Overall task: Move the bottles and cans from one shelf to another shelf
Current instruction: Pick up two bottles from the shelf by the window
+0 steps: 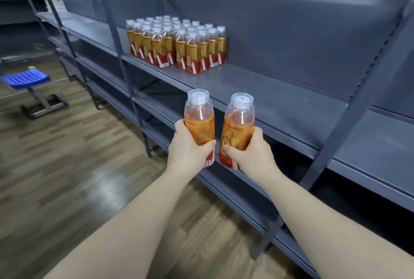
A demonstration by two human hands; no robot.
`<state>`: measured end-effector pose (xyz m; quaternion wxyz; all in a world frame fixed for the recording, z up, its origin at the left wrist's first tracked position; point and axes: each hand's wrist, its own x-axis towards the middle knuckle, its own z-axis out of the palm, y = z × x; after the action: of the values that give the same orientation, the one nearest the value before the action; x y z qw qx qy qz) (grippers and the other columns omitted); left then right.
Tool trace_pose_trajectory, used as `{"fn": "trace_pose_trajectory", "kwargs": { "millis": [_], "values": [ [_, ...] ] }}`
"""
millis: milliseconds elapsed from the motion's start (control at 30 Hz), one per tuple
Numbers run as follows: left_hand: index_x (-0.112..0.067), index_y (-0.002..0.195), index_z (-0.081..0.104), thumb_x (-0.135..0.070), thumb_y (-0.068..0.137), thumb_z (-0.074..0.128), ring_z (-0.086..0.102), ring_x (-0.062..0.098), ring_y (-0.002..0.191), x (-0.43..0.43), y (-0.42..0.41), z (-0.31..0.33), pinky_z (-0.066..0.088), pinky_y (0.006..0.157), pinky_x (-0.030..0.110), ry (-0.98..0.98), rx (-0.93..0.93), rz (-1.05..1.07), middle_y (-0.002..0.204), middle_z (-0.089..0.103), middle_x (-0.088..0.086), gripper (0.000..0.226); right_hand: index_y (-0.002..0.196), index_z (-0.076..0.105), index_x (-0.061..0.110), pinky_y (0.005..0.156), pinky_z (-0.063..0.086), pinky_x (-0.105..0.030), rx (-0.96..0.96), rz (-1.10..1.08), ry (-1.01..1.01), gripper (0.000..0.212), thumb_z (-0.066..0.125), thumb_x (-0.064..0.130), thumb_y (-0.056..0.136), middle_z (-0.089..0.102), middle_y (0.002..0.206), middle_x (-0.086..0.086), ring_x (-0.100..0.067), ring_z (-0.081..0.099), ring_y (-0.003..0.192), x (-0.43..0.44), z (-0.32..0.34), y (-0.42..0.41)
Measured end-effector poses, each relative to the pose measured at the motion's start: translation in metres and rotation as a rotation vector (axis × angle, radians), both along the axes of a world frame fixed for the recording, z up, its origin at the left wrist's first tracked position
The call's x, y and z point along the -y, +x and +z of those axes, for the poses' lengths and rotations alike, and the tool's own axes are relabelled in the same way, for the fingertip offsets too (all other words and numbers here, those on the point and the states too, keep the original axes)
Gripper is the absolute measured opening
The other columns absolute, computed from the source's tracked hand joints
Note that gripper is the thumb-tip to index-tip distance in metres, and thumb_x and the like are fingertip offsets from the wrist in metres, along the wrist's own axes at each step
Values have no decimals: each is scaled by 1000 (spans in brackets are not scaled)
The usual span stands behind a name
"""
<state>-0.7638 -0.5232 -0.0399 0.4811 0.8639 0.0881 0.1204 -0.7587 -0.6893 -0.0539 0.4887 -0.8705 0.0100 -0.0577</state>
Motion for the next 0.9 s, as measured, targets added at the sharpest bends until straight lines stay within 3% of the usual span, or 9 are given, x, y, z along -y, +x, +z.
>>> {"fn": "trace_pose_trajectory", "kwargs": {
  "millis": [267,400,600,900],
  "values": [
    [-28,124,33,-36,79,82,60,20,104,-60,52,-4,53,90,42,-49,3,99,114,57,-5,67,123,37,30,81,54,-29,-6,112,-8,60,78,43,81,58,115,9,-10,60,102,-58,2,69],
    [-33,115,30,-34,79,82,58,18,101,-82,86,-4,50,86,36,-49,14,149,108,56,-8,63,125,37,29,85,55,-34,-1,173,-12,63,78,45,79,58,115,9,-12,60,103,-83,-1,116],
    [-32,113,29,-31,78,83,58,20,100,-111,144,4,49,83,34,-50,16,244,103,54,-9,65,124,35,30,77,51,-26,9,279,9,60,77,41,82,57,112,11,-10,60,100,-118,5,186],
    [-31,115,29,-33,79,83,60,19,97,-156,218,3,49,80,33,-49,17,296,101,56,-10,65,119,34,33,75,52,-25,7,333,38,58,78,39,82,59,114,8,-11,60,101,-162,9,270]
  ]
}}
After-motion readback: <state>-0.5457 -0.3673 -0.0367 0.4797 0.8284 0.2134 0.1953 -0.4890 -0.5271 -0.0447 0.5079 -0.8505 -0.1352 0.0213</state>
